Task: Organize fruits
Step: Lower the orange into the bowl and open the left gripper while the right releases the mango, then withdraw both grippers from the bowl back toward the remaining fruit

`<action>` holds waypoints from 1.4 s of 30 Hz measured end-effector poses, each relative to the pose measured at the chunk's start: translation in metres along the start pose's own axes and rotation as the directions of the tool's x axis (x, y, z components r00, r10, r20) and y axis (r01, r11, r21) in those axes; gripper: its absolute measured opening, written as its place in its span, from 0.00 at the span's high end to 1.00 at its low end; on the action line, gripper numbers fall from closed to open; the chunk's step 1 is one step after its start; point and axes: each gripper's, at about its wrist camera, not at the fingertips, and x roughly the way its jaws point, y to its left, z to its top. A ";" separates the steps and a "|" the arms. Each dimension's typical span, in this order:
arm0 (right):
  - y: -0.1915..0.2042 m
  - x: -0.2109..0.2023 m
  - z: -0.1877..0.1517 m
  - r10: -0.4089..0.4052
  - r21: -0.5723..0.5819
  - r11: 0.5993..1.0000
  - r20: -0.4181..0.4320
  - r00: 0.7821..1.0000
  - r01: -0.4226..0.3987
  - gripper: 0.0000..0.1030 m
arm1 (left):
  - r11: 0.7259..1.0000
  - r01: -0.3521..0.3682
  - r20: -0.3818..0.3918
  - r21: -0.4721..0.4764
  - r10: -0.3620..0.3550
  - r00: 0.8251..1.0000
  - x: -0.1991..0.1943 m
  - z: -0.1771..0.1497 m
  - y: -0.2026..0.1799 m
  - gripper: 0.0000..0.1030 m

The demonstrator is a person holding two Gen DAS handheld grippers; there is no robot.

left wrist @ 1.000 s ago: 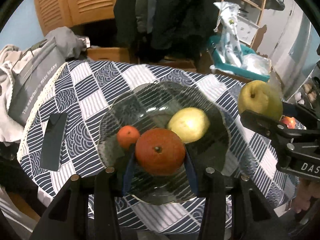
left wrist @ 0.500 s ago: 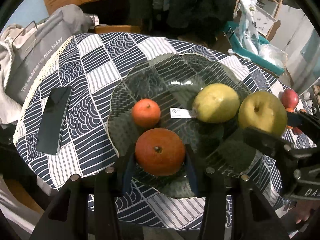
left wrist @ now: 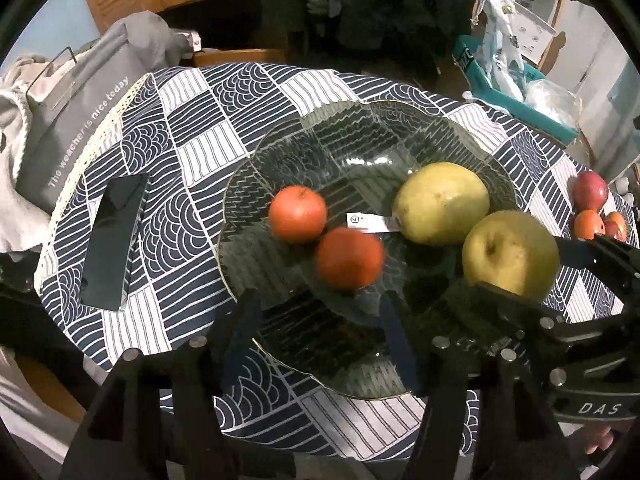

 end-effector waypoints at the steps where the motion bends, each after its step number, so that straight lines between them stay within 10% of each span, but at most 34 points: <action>1: 0.001 0.000 0.000 0.001 0.000 1.000 0.000 1.000 -0.001 0.18 | 1.000 0.007 -0.002 -0.005 -0.007 1.000 0.000 0.000 0.001 0.39; 11: -0.004 -0.028 0.008 0.014 0.030 0.999 0.082 0.997 -0.017 0.18 | 0.999 -0.034 0.031 -0.003 0.034 0.999 -0.011 0.003 0.003 0.36; 42: -0.039 -0.116 -0.009 -0.326 0.081 0.945 0.235 0.916 0.316 0.18 | 0.995 0.071 0.165 0.074 -0.082 0.983 -0.065 0.016 -0.052 0.28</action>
